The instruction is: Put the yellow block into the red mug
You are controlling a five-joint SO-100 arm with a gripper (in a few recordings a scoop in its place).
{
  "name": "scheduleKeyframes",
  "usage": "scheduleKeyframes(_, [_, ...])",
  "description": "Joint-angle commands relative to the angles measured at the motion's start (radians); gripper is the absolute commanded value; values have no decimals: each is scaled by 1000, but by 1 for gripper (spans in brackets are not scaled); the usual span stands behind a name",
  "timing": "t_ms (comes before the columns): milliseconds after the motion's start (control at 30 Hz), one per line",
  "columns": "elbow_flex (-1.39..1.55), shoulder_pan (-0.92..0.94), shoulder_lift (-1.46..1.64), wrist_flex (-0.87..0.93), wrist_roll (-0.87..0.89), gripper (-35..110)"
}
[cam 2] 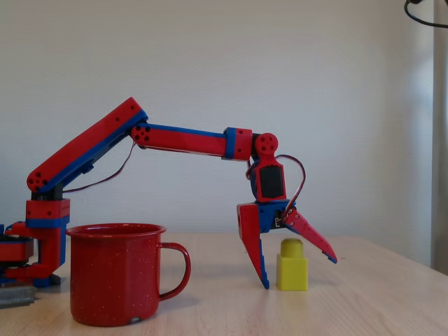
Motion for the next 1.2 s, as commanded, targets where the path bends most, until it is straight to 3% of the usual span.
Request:
scheduleKeyframes(0, [-14,-34,146,-15,6,50])
scheduleKeyframes(533, [-14,-52,147,-25,6,49])
scheduleKeyframes(900, [-14,-49,144,-37,-2,0])
scheduleKeyframes(1167, [-14,-38,195,0,49,0])
